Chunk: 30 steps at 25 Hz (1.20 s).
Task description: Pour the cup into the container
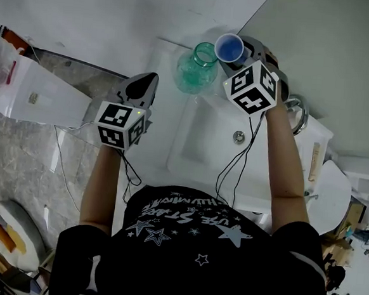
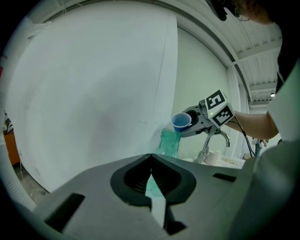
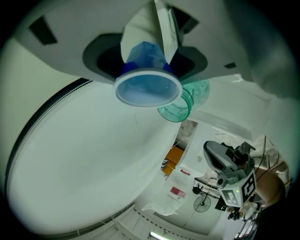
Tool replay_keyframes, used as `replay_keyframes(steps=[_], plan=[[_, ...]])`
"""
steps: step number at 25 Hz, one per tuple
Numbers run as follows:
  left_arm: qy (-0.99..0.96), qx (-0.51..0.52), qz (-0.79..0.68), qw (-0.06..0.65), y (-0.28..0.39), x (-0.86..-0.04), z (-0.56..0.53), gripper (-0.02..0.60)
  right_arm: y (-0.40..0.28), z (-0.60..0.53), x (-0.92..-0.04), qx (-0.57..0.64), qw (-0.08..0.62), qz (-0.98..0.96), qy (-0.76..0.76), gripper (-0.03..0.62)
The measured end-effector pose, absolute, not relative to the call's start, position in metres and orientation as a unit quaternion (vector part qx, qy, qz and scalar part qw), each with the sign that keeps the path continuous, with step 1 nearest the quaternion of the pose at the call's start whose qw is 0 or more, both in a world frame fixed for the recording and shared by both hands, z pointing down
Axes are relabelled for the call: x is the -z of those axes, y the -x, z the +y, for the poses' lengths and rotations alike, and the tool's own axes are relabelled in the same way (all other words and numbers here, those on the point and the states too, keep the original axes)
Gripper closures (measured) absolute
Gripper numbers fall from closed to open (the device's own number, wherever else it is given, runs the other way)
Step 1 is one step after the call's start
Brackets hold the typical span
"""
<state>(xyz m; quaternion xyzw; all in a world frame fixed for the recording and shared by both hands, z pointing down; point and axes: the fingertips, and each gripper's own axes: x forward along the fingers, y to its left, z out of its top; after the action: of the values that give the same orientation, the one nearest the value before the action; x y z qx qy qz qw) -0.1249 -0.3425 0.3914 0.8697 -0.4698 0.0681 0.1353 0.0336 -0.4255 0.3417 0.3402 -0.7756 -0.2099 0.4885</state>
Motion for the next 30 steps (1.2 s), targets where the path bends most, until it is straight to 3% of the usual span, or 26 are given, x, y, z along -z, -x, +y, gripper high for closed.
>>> replay_keyframes(steps=[30], plan=[[-0.871,-0.051,-0.465,0.147,0.123,-0.400,-0.345,0.571,-0.031,-0.437,-0.338,0.339,0.551,-0.683,-0.340,0.312]])
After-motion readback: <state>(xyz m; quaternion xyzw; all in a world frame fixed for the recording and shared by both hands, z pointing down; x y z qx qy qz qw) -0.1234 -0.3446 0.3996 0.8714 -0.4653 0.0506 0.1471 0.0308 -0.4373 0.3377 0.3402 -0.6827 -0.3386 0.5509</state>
